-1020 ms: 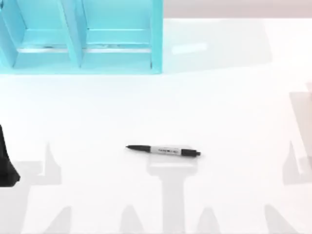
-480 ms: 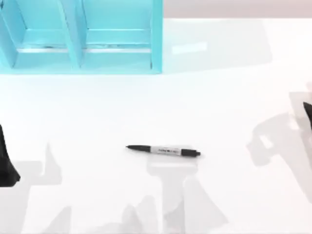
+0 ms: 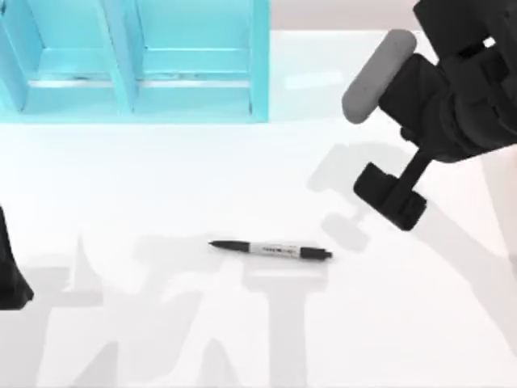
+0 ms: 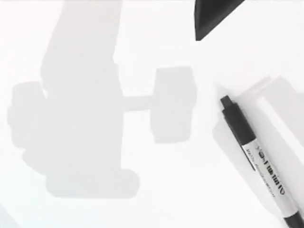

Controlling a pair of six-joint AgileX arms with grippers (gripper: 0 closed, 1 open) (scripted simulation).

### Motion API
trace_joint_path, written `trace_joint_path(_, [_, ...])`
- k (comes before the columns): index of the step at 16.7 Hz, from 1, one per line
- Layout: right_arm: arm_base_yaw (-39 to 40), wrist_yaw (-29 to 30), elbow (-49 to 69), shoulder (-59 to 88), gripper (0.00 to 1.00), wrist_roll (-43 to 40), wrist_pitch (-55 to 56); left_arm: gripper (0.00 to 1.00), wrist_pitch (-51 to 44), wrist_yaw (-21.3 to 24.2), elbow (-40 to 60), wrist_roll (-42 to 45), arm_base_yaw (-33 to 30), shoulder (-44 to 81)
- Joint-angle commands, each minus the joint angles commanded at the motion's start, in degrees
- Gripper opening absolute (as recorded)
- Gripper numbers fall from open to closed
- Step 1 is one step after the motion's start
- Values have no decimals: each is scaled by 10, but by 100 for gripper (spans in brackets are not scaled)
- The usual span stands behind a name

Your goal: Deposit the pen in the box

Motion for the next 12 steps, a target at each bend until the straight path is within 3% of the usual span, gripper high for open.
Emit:
trace_joint_path(7, [106, 25, 239, 295, 100, -88, -148, 100, 0, 0, 0, 0, 0, 0])
trace_joint_path(12, [134, 32, 301, 372, 100, -111, -187, 100, 0, 0, 0, 0, 0, 0])
